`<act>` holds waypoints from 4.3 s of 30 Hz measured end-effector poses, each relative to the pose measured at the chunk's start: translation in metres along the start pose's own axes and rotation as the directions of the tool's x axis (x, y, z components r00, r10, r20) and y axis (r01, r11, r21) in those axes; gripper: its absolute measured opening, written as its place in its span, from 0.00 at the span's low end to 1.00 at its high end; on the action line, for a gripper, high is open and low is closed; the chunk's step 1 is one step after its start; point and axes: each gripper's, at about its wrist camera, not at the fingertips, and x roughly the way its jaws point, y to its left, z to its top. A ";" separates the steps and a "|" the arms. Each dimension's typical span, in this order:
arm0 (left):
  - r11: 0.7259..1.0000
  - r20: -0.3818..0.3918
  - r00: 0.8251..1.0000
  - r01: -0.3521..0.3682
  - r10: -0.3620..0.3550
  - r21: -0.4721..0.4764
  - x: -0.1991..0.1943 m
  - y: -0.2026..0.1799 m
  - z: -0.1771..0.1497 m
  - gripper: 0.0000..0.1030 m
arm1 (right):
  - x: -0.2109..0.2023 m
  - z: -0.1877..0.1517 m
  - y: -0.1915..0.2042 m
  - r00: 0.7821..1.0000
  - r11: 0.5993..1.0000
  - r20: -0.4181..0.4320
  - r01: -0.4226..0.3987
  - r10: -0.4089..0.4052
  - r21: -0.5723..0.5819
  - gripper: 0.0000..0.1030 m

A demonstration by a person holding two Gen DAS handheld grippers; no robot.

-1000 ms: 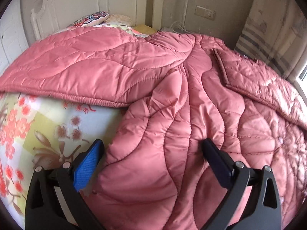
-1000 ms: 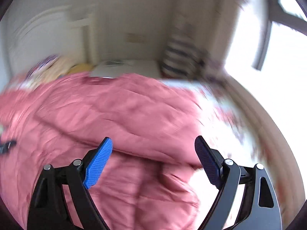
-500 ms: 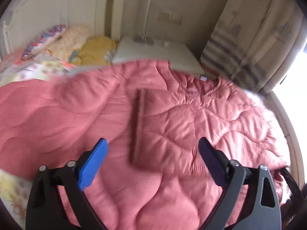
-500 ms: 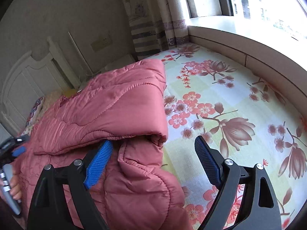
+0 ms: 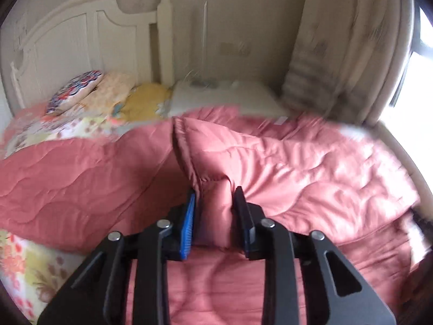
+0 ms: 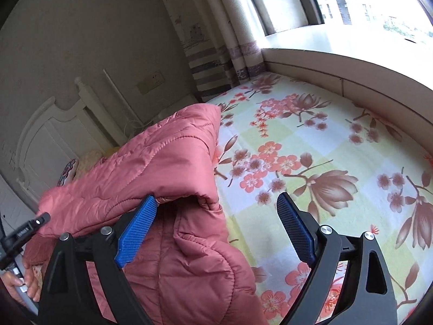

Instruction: Fold large clothes

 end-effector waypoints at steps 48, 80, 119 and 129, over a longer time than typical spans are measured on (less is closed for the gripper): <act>0.990 -0.069 0.991 0.105 -0.112 -0.094 0.034 0.024 -0.027 0.85 | 0.067 0.090 0.084 0.981 0.934 -0.017 0.178 -0.192 -0.310 0.61; 0.701 0.228 0.972 0.121 0.061 -0.703 -0.084 0.246 -0.083 0.91 | 0.046 -0.004 0.090 0.982 0.880 -0.101 0.095 -0.159 -0.466 0.85; 0.986 0.343 0.926 0.170 -0.159 -0.002 -0.093 -0.021 -0.012 0.97 | 0.041 0.001 0.085 0.991 0.920 -0.114 0.024 -0.075 -0.392 0.85; 0.866 0.071 0.982 -0.117 0.173 -0.486 -0.043 0.142 -0.068 0.96 | 0.033 0.004 0.080 0.994 0.927 -0.096 0.017 -0.057 -0.375 0.84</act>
